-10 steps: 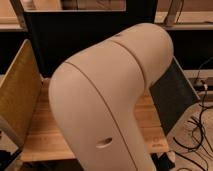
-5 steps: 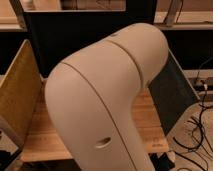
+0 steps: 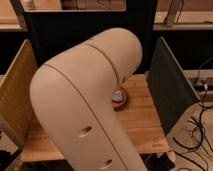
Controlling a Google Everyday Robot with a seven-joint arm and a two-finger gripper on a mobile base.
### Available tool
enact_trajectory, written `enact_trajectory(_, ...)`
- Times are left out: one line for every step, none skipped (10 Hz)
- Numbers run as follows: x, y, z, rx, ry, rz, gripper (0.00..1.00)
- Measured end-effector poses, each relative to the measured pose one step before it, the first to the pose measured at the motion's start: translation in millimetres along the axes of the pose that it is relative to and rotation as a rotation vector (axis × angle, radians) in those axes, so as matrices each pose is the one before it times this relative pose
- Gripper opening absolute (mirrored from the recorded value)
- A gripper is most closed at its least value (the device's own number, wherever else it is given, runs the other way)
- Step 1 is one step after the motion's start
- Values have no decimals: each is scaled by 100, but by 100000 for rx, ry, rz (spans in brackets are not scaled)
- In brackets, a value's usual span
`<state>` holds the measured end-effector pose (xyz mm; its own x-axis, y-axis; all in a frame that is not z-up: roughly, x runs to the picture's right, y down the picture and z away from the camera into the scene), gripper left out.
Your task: Place the eraser in the ceramic cup
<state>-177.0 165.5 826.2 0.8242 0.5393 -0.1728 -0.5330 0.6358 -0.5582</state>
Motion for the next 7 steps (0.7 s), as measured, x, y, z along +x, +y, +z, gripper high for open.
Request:
enact_trajectory(-458, -573, 457, 321, 786, 808, 80)
enact_trajectory(-891, -1515, 317, 1577, 254, 2069, 80)
enact_trajectory(-721, -1235, 121, 1394, -181, 1780, 80)
enact_trajectory(-412, -959, 188, 1068, 156, 1508, 80)
enact_trajectory(-282, -678, 126, 730, -66, 1416, 80)
enact_trajectory(-73, -1199, 621, 1042, 1089, 3320, 80)
enact_trajectory(266, -251, 664, -124, 1587, 1606, 80)
